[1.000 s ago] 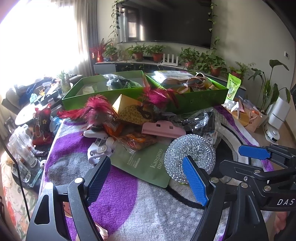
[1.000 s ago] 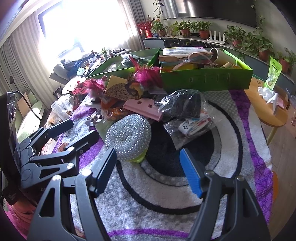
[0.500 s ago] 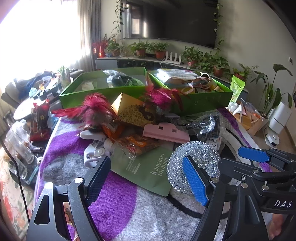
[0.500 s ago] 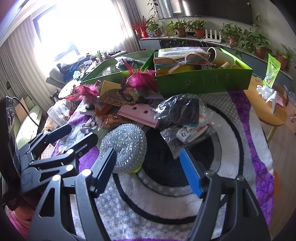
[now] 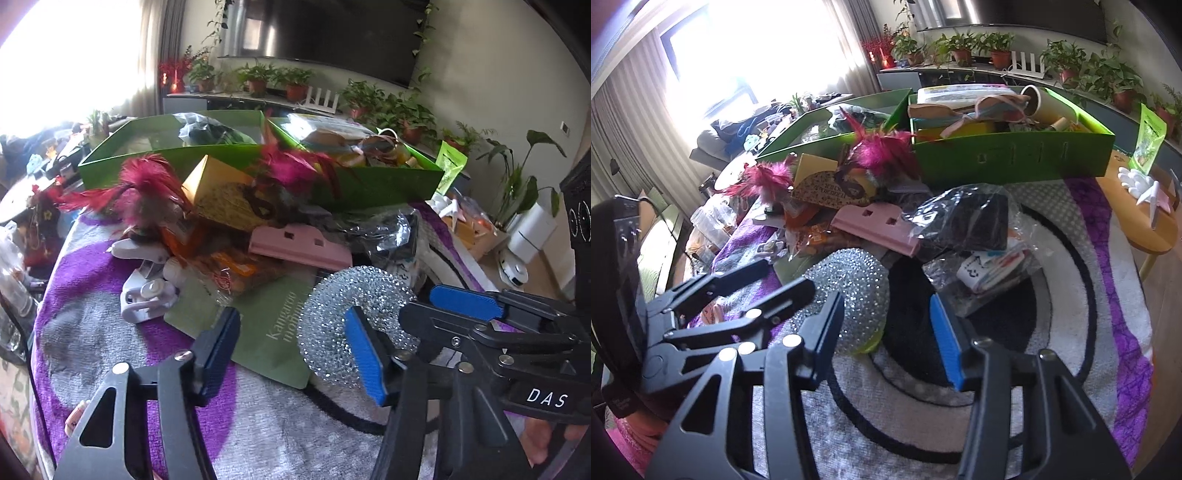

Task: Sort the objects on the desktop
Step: 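Move the right gripper toward the silver scouring ball and open it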

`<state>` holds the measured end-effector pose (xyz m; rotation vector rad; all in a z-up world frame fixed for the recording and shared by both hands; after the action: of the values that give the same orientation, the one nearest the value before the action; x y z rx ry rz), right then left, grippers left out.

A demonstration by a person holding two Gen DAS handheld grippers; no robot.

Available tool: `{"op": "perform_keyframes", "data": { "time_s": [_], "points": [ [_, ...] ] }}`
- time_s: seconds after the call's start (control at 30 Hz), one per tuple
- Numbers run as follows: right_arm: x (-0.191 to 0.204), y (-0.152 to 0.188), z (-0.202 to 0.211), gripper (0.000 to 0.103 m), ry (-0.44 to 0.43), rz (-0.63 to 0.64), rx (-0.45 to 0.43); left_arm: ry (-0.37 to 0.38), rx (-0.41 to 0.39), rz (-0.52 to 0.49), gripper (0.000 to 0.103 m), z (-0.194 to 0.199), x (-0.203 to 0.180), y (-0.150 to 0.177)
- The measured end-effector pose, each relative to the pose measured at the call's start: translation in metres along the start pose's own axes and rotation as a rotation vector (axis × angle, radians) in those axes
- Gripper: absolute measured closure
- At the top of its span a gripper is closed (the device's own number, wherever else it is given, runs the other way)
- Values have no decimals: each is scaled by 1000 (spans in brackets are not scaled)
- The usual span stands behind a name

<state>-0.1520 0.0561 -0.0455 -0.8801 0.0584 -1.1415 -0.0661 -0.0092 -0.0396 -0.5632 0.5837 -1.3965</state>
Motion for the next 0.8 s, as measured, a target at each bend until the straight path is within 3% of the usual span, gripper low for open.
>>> {"op": "perform_keyframes", "data": {
  "time_s": [0.33, 0.47, 0.57, 0.63, 0.8],
  "points": [
    [-1, -2, -1, 55, -27, -26, 5, 27, 13, 14, 46, -2, -2, 0],
    [-4, -1, -7, 55, -49, -34, 22, 62, 30, 4, 62, -3, -4, 1],
    [-9, 2, -12, 65, -95, -60, 38, 109, 38, -12, 72, -2, -11, 4],
    [-7, 2, -11, 75, -105, -49, 35, 102, 30, -22, 73, -1, -15, 4],
    [-6, 4, -11, 75, -97, -33, 38, 102, 24, -36, 75, 1, -19, 5]
  ]
}}
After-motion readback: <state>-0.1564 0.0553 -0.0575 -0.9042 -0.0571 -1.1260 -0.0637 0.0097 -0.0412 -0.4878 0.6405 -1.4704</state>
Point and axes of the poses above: each gripper's, at about its wrist camera, not at the fingertips, and z roughly against the way its jaws point, x to its left, y to its underside, the point moved 2 cm from there along -z, roughly the way its jaws point, and after that the axes turned 9 degrees about -y, right-handed, at the moved point
